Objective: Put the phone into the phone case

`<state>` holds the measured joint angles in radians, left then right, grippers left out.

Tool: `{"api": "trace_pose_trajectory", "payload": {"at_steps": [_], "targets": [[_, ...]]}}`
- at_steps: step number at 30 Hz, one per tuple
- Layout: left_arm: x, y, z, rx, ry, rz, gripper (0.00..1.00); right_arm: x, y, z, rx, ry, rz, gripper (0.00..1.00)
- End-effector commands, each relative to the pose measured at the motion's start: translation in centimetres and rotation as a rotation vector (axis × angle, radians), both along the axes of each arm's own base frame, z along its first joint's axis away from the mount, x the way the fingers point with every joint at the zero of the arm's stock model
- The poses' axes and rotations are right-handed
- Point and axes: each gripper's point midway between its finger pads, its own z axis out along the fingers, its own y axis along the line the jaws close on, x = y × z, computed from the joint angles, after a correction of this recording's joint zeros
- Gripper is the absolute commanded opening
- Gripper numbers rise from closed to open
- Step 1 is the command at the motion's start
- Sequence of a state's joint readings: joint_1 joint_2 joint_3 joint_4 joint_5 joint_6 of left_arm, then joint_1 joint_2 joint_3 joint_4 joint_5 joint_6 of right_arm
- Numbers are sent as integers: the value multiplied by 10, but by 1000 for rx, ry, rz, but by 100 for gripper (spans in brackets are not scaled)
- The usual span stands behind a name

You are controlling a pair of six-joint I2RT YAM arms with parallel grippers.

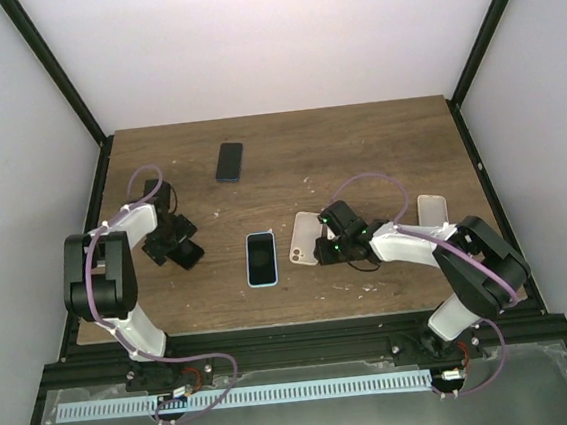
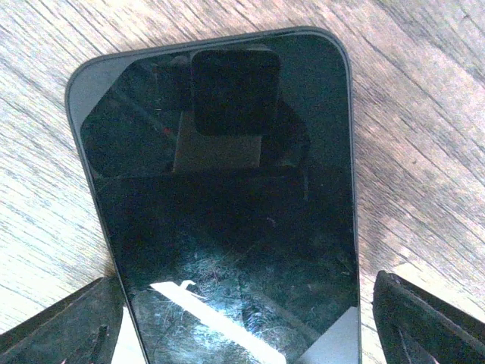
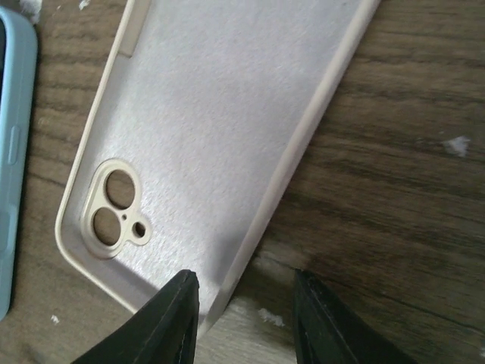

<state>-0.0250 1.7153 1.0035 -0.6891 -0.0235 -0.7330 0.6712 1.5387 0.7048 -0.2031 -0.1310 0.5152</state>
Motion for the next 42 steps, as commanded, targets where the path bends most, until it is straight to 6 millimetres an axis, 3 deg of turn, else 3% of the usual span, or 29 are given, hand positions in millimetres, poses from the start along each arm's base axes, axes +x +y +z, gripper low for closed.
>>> {"api": "trace_pose_trajectory", "payload": {"at_steps": [1,6,16,23,28,32,37,42], "targets": [[1,-5,-15,-23,10,10,89,13,-7,3,-34,-34,-92,35],[-7,-5,-18,-20,23,2,81,9,-8,-2,-48,-17,-79,33],[-33,-6,-22,-6,78,-85,75,-20,-11,-20,-77,35,-7,29],[-41,-32,-11,7,54,-265,70,-30,-11,-2,-83,17,-11,25],[-46,-42,-5,-3,41,-319,69,-24,-9,19,-33,-37,-37,26],[-45,-37,1,23,48,-282,83,-6,-5,37,-51,-92,-52,33],[-32,-35,26,41,27,-167,99,6,5,59,-30,-138,-44,35],[-17,-47,36,-29,-18,-66,100,7,8,68,0,-156,-40,35]]}}
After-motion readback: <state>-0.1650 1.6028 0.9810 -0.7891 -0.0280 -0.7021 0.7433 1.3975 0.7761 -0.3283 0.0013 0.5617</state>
